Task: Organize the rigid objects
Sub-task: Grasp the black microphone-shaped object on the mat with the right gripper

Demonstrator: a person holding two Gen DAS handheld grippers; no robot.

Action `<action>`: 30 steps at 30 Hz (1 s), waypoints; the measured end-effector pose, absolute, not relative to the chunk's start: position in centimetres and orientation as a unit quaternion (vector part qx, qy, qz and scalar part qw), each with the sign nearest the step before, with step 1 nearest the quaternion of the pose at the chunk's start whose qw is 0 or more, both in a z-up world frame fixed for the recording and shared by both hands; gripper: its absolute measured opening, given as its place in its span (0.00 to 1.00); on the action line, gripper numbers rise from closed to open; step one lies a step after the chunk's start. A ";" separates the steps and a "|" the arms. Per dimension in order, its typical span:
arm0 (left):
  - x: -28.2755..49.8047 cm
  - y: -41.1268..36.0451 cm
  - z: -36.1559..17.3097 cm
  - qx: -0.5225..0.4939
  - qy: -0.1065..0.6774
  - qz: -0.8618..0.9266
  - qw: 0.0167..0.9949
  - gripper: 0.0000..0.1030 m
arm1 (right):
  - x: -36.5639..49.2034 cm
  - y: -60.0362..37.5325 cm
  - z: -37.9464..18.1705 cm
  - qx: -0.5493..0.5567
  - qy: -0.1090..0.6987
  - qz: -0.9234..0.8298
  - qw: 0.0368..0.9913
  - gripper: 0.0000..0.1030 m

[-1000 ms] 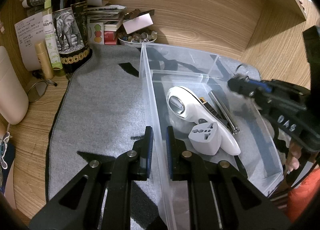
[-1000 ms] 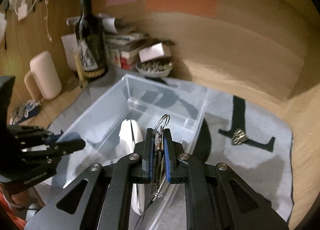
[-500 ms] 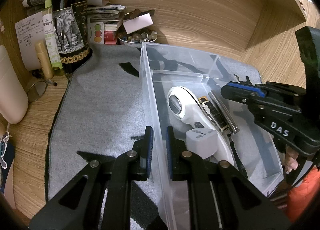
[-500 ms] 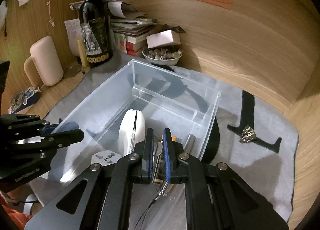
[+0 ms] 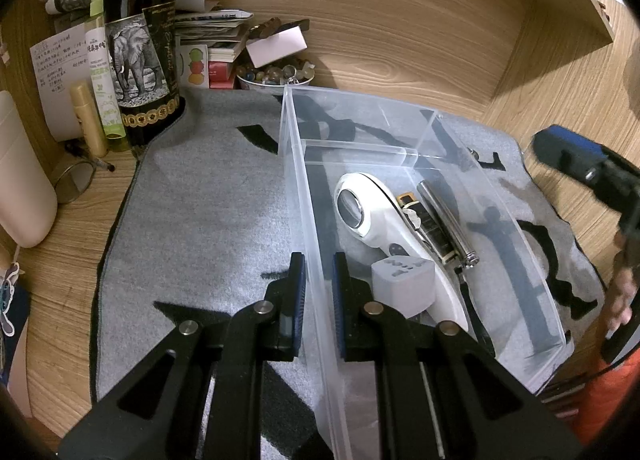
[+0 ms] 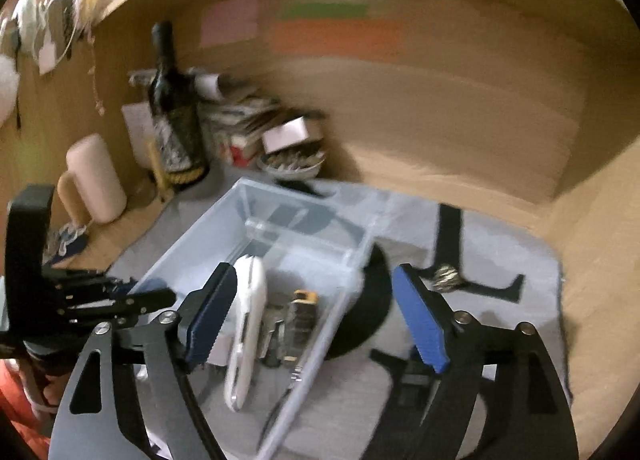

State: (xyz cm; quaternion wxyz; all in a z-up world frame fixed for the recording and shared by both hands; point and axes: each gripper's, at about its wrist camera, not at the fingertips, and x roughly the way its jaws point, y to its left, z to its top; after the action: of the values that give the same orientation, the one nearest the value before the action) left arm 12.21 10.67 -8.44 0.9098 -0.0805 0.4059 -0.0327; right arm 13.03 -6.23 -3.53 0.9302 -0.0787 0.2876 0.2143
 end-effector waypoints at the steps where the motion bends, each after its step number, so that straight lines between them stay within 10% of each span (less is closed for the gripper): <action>1: 12.2 10.7 -8.5 -0.080 0.406 -0.033 0.910 0.11 | 12.9 -6.9 -3.2 -0.075 0.283 0.205 0.934 0.77; 22: 12.2 10.7 -8.5 -0.081 0.406 -0.033 0.910 0.11 | 16.5 -13.9 -11.1 -0.044 0.395 0.103 0.912 0.77; 30: 12.2 10.7 -8.4 -0.080 0.406 -0.033 0.910 0.11 | 17.3 -13.4 -13.8 -0.046 0.442 0.124 0.887 0.34</action>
State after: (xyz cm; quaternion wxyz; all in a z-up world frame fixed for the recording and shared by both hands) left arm 12.20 10.67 -8.44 0.9098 -0.0805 0.4058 -0.0326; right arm 17.29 -13.41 -13.76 0.8872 -0.0456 0.4419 0.1242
